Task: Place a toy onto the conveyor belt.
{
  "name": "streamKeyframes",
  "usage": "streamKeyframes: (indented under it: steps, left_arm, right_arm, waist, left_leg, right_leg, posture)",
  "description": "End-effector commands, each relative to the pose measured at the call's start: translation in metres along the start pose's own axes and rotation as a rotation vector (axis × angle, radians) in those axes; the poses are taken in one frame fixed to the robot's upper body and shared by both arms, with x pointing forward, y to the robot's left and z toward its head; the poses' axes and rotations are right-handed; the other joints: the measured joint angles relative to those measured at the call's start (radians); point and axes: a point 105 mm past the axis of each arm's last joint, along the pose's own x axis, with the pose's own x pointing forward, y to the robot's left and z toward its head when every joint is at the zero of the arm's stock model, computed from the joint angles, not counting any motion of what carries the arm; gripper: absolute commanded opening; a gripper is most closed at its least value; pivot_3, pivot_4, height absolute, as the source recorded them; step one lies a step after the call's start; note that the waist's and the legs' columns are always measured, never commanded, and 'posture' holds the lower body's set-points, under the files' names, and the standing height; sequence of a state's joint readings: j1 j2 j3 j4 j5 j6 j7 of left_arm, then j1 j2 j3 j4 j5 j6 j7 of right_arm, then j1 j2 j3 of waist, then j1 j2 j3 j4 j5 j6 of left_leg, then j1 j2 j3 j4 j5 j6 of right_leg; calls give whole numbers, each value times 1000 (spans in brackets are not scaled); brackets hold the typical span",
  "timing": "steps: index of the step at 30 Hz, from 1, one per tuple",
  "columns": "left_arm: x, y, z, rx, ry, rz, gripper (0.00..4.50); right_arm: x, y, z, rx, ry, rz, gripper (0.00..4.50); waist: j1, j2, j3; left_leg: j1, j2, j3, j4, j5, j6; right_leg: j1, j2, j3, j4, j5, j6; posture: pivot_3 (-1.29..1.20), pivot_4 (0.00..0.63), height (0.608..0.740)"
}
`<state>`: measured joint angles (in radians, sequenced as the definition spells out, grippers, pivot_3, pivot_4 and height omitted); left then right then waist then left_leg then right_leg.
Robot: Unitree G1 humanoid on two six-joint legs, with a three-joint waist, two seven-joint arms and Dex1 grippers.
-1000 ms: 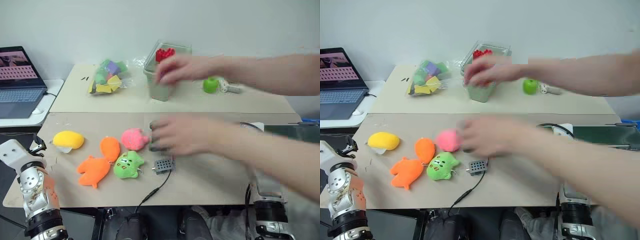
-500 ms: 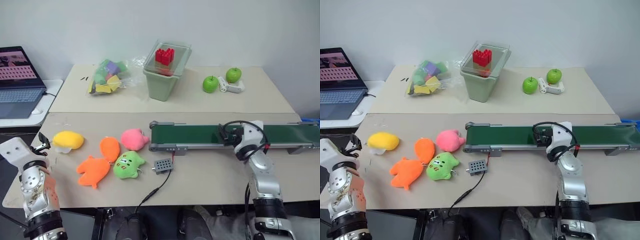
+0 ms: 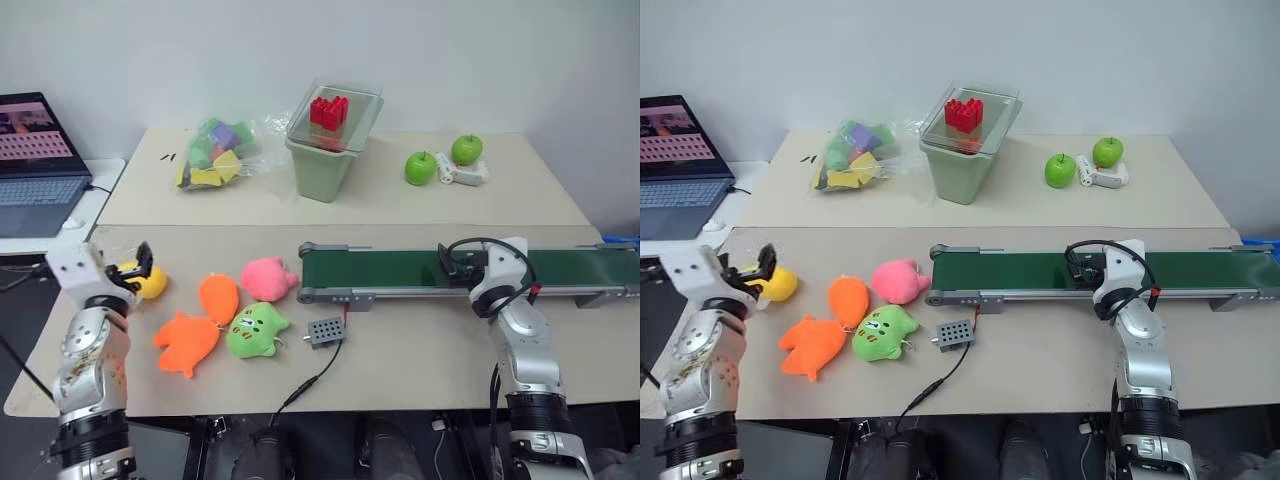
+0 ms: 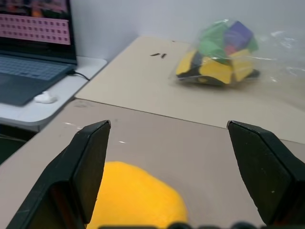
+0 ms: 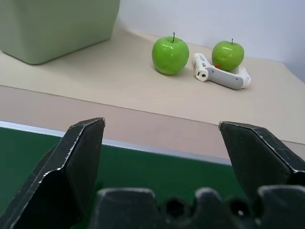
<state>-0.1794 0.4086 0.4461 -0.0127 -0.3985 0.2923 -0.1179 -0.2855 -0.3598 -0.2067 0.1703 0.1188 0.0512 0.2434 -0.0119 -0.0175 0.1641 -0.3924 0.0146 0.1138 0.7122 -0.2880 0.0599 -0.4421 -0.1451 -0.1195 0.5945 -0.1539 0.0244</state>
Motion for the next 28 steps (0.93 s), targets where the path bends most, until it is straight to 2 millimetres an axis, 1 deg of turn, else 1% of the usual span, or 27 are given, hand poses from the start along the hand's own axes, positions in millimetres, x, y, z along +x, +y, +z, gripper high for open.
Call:
streamKeyframes:
  steps: [1,4,6,8,13,21,28]
  left_arm:
    - [-2,-7,15,2,-50,-43,4172]
    - [-4,-12,16,-5,-52,-79,4172]
    - [-4,-9,13,4,-41,-73,4172]
    - [-4,-7,12,12,-34,-76,4172]
    - [-5,-7,13,18,-34,-82,4172]
    - [-5,-5,15,21,-40,-75,4172]
    - [-4,1,15,21,-45,-40,4172]
  right_arm:
    - [1,-8,24,-36,-91,-16,4500]
    - [0,1,34,-40,-131,58,4500]
    - [-1,1,39,-15,-145,85,4500]
    - [-1,1,41,-27,-142,108,4500]
    - [-3,-3,37,-42,-120,96,4500]
    - [-4,-4,25,-18,-89,71,4500]
    - [-3,-2,24,-18,-84,68,4500]
  waist:
    - [-2,0,0]
    - [-2,0,0]
    - [-2,0,0]
    - [-2,0,0]
    - [2,0,0]
    - [1,0,0]
    - [0,0,0]
  left_leg:
    - [0,0,0,0,0,0]
    - [0,0,0,0,0,0]
    - [0,0,0,0,0,0]
    - [0,0,0,0,0,0]
    - [0,0,0,0,0,0]
    - [0,0,0,0,0,0]
    - [0,0,0,0,0,0]
  right_leg:
    - [0,0,0,0,0,0]
    - [0,0,0,0,0,0]
    - [0,0,0,0,0,0]
    - [0,0,0,0,0,0]
    - [0,0,0,0,0,0]
    - [0,0,0,0,0,0]
    - [0,0,0,0,0,0]
  posture:
    - [0,150,740]
    - [0,150,740]
    - [0,150,740]
    - [0,150,740]
    - [0,150,740]
    - [0,150,740]
    - [0,150,740]
